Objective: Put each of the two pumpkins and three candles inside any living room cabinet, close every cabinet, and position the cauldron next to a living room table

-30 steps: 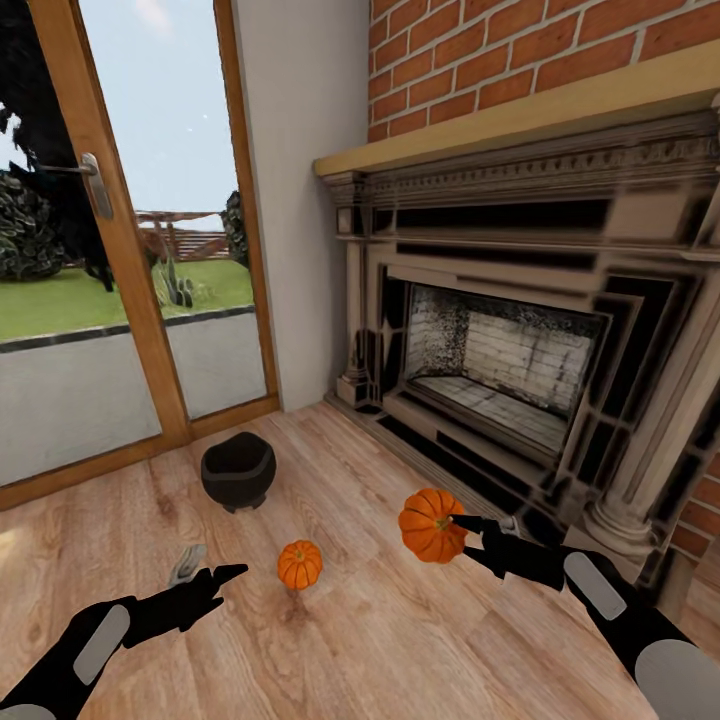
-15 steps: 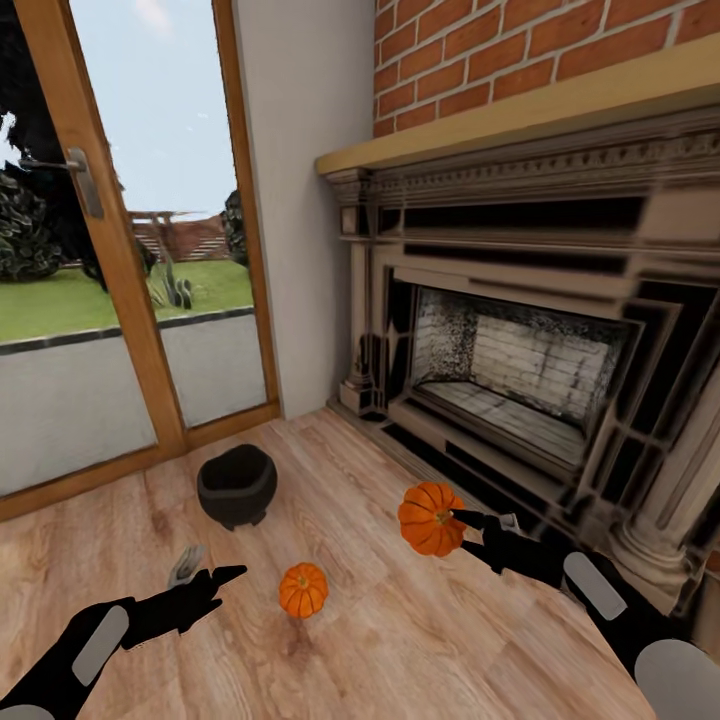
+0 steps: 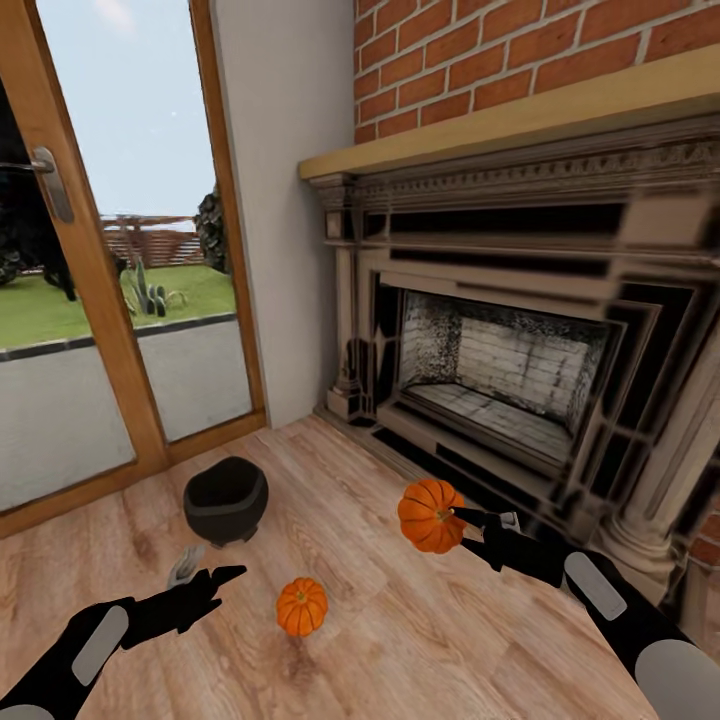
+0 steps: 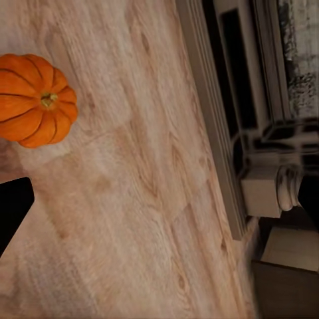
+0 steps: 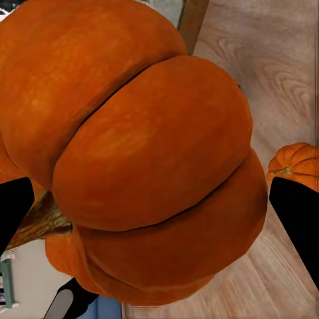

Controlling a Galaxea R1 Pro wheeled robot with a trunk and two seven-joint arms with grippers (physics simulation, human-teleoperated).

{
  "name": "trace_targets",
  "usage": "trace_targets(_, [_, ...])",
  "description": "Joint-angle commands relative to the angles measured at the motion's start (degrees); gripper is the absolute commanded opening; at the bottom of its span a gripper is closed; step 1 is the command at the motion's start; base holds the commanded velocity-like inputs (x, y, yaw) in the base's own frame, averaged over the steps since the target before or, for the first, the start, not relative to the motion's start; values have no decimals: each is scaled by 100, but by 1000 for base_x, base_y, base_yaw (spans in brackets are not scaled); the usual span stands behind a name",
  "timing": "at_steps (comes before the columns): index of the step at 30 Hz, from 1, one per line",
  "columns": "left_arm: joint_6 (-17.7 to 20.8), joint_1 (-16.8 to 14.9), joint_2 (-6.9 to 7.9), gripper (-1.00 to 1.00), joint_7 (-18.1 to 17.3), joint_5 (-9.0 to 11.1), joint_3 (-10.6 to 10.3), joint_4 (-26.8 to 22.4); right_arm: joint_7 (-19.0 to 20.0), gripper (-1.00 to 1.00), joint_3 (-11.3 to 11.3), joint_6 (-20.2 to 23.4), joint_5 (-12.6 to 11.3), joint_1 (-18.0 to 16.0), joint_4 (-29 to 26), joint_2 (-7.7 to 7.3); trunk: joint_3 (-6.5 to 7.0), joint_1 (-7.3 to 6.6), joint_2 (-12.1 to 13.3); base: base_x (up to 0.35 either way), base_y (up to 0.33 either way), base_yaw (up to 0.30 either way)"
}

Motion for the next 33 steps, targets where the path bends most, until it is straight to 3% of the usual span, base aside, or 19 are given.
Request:
trace_targets(1, [37, -1, -1, 100, -10, 8, 16, -2, 6, -100, 22, 8, -19, -6, 3, -5, 1, -1, -2, 1, 33, -222])
trace_targets(7, [37, -1, -7, 100, -10, 8, 16, -2, 1, -100, 22, 9, -19, -6, 3, -2, 25, -1, -2, 158, 100, -136])
trace_targets(18, [37, 0, -8, 100, -10, 8, 16, 2, 4, -100, 22, 8, -19, -6, 3, -3, 27, -1, -2, 227, -73, -6])
trace_targets(27, [37, -2, -17, 100, -16, 17, 16, -29, 6, -100, 22, 1, -19, -6, 3, 2, 27, -1, -2, 28, -3, 0])
trace_targets(33, [37, 0, -18, 100, -18, 17, 16, -37, 6, -100, 29, -2, -19, -6, 3, 3, -106, 14, -10, 0, 0, 0])
